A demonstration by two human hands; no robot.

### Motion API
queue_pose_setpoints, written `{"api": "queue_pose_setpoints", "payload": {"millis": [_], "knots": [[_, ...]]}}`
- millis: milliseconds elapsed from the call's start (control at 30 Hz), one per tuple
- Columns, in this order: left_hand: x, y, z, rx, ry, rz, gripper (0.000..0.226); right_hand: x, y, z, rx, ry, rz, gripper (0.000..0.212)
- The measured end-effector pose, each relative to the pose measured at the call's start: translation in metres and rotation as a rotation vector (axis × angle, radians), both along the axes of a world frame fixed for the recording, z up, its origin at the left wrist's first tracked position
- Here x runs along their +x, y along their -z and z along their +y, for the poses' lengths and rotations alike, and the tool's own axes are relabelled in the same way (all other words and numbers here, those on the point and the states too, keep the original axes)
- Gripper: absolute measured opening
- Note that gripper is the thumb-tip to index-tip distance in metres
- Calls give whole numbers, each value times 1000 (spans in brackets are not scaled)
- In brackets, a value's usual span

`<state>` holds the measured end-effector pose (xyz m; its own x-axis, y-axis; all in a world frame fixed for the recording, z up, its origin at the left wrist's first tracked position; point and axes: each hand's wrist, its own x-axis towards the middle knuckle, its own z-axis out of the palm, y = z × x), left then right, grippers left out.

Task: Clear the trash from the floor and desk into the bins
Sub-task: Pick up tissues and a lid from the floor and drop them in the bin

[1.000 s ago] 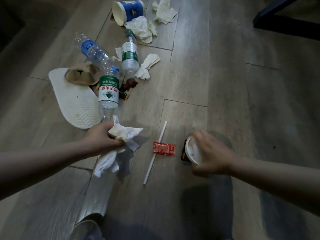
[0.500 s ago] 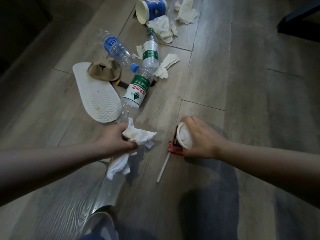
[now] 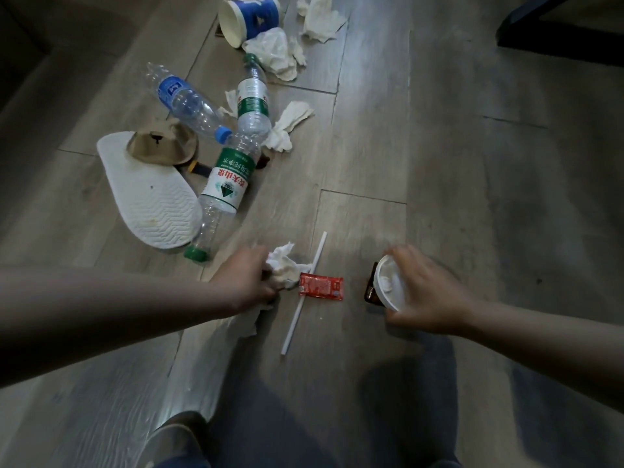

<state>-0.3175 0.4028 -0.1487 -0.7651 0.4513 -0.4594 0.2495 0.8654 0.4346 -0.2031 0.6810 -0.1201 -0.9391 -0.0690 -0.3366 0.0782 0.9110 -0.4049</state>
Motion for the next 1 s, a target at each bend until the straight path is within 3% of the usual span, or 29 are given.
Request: {"api": "queue_pose_setpoints", "payload": {"millis": [167, 333, 633, 767, 1000], "knots": [[-7, -4, 4, -34, -63, -11, 17, -2, -1, 5, -6, 17, 7, 86], [-19, -6, 8, 20, -194, -121, 19, -5, 1, 7, -6, 32, 10, 89], [-19, -12, 30, 340, -250, -249, 22, 0, -2, 11, -20, 69, -41, 92], [-6, -6, 49, 236, -158, -249, 27, 1, -1, 9, -27, 72, -48, 87], [2, -1, 78, 9, -73, -56, 53, 1, 2, 9, -9, 76, -40, 92]]}}
